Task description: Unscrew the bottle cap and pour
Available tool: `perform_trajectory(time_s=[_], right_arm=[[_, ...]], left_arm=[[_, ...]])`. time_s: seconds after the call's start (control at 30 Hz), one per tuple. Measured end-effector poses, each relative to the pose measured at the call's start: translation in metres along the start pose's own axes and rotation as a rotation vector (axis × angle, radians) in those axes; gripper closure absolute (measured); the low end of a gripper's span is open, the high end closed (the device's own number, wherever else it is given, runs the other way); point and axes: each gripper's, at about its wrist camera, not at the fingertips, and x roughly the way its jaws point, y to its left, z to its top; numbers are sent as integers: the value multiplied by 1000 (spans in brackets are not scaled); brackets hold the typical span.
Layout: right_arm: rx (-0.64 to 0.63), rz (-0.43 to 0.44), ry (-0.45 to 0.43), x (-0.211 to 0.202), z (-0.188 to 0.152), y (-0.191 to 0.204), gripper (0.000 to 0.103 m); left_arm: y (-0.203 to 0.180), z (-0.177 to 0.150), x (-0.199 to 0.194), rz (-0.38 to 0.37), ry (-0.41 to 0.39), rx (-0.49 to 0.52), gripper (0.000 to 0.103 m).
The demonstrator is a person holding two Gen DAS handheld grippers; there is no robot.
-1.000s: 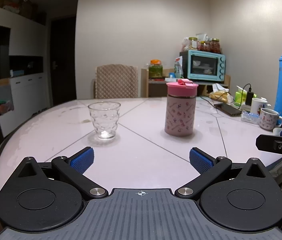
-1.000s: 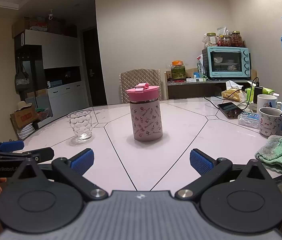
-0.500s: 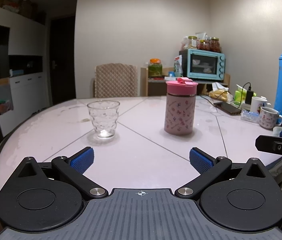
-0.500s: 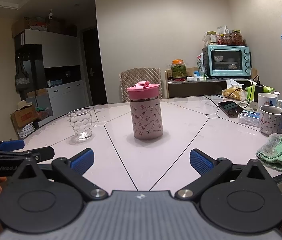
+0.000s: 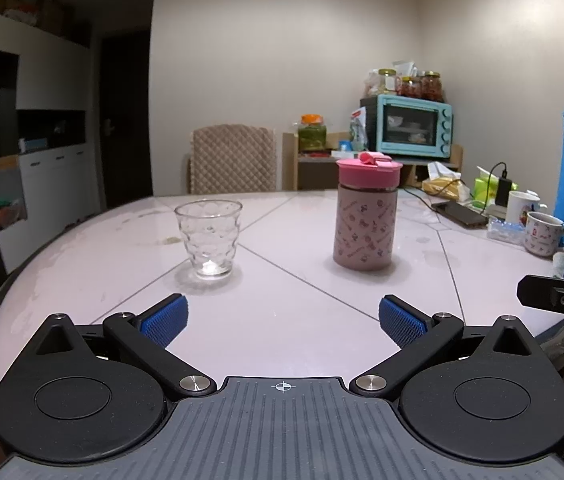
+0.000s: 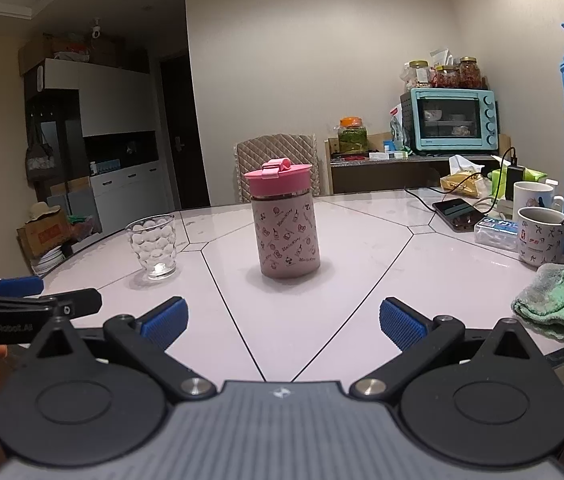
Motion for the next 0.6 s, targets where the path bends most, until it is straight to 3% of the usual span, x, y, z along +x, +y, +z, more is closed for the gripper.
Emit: perform_trajectory(time_s=[0.6], right_arm=[[1, 4, 6, 29, 11, -8, 0]], left_arm=[[8, 14, 35, -5, 12, 7, 0]])
